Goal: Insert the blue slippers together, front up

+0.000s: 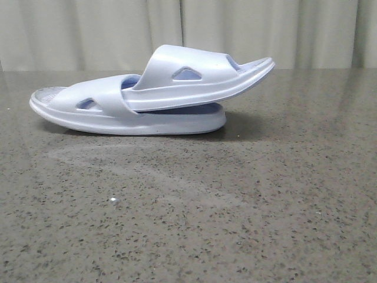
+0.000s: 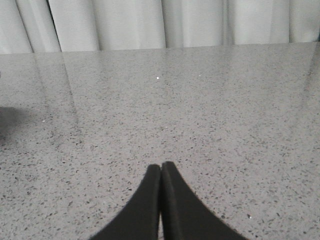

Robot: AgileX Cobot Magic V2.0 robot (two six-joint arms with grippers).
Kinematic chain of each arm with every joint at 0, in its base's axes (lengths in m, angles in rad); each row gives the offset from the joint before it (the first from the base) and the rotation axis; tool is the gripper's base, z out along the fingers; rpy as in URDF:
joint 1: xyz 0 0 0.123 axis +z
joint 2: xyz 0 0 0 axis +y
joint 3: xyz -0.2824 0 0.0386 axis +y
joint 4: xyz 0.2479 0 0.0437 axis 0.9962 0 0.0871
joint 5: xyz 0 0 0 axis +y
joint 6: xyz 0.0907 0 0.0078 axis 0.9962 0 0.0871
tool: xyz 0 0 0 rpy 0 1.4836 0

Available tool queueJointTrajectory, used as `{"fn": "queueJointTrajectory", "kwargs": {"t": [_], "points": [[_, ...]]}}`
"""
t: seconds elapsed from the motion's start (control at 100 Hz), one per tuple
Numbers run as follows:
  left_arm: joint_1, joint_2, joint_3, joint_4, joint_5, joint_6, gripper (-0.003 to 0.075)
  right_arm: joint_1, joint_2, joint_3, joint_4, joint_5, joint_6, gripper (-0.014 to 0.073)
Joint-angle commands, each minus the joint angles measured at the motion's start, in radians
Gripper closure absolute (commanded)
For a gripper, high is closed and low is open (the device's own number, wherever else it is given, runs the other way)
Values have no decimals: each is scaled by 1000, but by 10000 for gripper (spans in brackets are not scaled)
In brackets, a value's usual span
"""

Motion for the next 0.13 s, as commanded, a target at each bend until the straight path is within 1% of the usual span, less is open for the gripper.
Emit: {"fn": "queueJointTrajectory", "kwargs": {"t": [0.0, 0.12], "points": [[1, -31, 11, -2, -68, 1, 705, 1, -20, 22, -10, -78, -2, 672], [1, -31, 11, -2, -68, 1, 705, 1, -20, 22, -10, -78, -2, 672]]}}
